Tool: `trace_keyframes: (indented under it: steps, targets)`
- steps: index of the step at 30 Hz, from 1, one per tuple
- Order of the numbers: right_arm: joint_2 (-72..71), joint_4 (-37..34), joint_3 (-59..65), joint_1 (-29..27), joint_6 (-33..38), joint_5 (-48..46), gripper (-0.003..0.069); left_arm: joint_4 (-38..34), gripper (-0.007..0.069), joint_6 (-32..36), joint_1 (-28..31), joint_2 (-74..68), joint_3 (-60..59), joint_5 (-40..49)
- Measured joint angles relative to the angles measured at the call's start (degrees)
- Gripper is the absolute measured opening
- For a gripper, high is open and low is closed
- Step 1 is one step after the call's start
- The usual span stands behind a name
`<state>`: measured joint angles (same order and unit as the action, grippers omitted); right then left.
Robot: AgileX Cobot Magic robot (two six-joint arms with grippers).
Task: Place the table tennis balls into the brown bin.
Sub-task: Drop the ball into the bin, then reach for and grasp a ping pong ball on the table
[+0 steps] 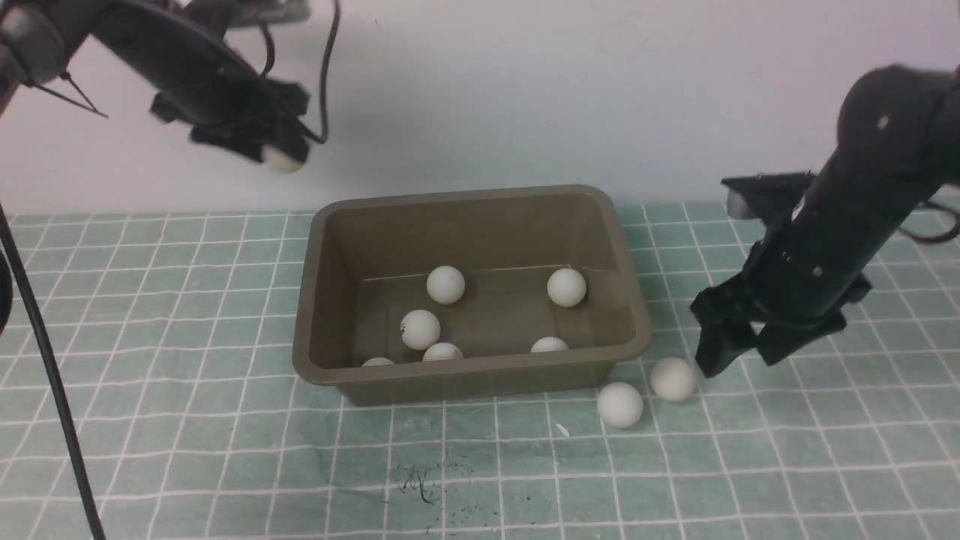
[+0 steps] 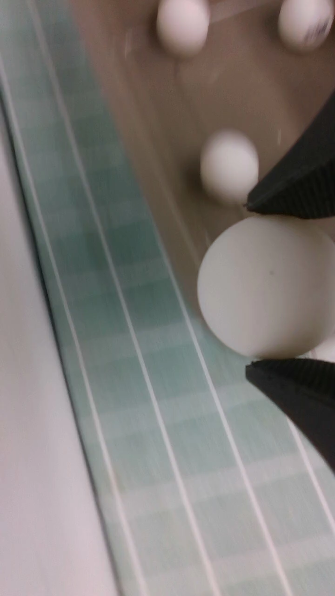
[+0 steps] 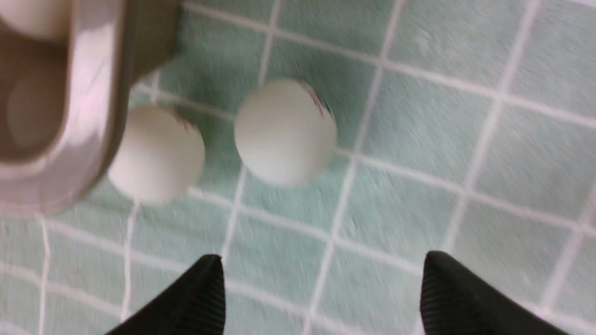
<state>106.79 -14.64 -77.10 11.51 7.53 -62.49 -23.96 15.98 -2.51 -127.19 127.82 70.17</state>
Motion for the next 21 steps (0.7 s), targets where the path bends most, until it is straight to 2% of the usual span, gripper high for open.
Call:
trace_keyframes:
  steps: [3,5,9,10,12,13,14,15,16,18,21]
  targets:
    - [2.1,-1.2,0.2,0.6,0.3,4.2,0.0533,-0.5,0.0343,2.1,-3.5,-1.3,0.0,0.2]
    - [4.2,-2.1,0.2,1.2,0.4,6.9,0.0542,2.2,0.0346,2.1,-5.7,-3.0,-0.1,0.2]
    - [8.6,-3.8,0.1,1.7,0.9,9.5,0.0541,11.5,0.0463,-1.7,-10.1,-5.8,-0.4,0.4]
    - [9.4,-4.5,0.1,1.7,1.5,9.7,0.0517,13.2,0.0473,-3.7,-10.6,-5.9,-0.5,0.4]
    - [9.6,-4.9,-0.1,1.7,1.7,9.7,0.0414,14.6,0.0419,-5.9,-10.6,-4.9,-0.5,0.4]
    - [9.4,-4.9,-0.1,1.7,1.7,9.7,0.0354,15.1,0.0344,-6.6,-10.3,-4.1,-0.5,0.4]
    - [9.0,-4.3,-0.1,1.7,1.6,9.6,0.0345,15.6,0.0244,-7.0,-9.6,-2.6,-0.5,0.5]
    - [8.9,-4.2,-0.1,1.7,1.4,9.6,0.0350,15.7,0.0223,-7.0,-9.6,-2.4,-0.5,0.5]
    - [7.1,-1.6,-0.1,1.7,-0.2,8.7,0.0364,16.3,0.0085,-7.1,-7.3,0.2,-0.5,0.5]
    - [5.9,-1.0,-0.1,1.6,-1.0,8.3,0.0364,16.7,0.0047,-7.3,-6.1,1.4,-0.5,0.5]
    - [-2.4,-0.5,-0.1,1.1,-3.0,7.3,0.0364,16.8,0.0000,-7.3,-0.2,5.5,-2.9,0.4]
